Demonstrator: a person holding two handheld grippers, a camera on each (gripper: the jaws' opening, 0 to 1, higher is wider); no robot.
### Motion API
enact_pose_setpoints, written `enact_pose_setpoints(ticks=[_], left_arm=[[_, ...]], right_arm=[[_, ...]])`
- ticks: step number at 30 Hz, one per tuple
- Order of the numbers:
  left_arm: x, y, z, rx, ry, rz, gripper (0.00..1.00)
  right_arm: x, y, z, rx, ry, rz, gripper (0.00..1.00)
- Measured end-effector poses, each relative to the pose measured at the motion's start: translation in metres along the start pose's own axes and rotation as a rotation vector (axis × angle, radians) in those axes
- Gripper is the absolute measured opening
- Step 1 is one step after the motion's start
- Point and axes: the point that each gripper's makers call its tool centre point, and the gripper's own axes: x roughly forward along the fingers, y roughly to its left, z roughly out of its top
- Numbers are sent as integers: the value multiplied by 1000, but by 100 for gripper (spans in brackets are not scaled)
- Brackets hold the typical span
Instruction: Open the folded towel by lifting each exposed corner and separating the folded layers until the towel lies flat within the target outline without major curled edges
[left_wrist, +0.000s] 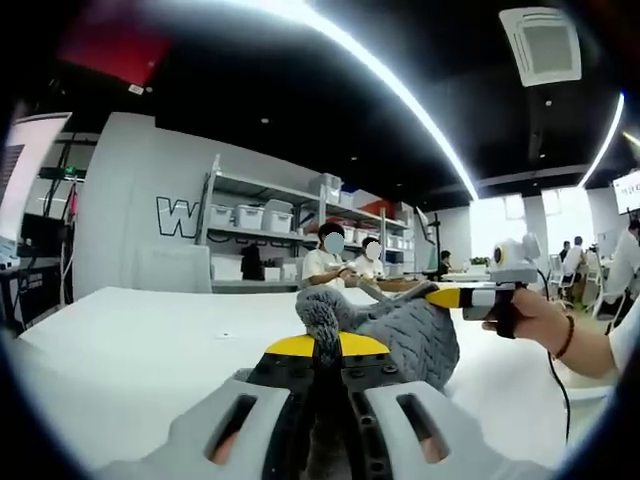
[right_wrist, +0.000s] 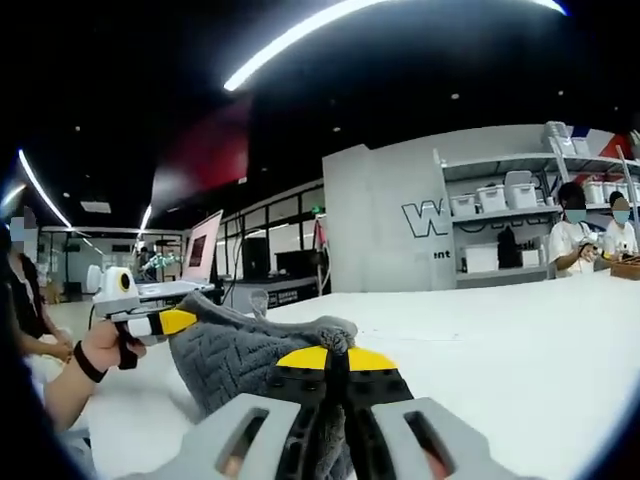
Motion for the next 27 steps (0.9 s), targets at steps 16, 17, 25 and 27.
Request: enact_pose_setpoints(ticks=[16, 17, 25, 27], left_arm=[[-16, -11, -2, -5, -3, -42, 4], [-16, -12, -2, 0, -3, -41, 4], [-25, -18, -4, 15, -13, -52, 4], [-27, -19, -5, 24, -17, -57, 4]], right_arm=[[-19, 16, -1, -7, -13, 37, 0], [-21, 17, 0, -9, -15, 38, 0], [-27, 21, -1, -13, -21, 53, 0], [-29, 23, -2, -14, -23, 56, 0]])
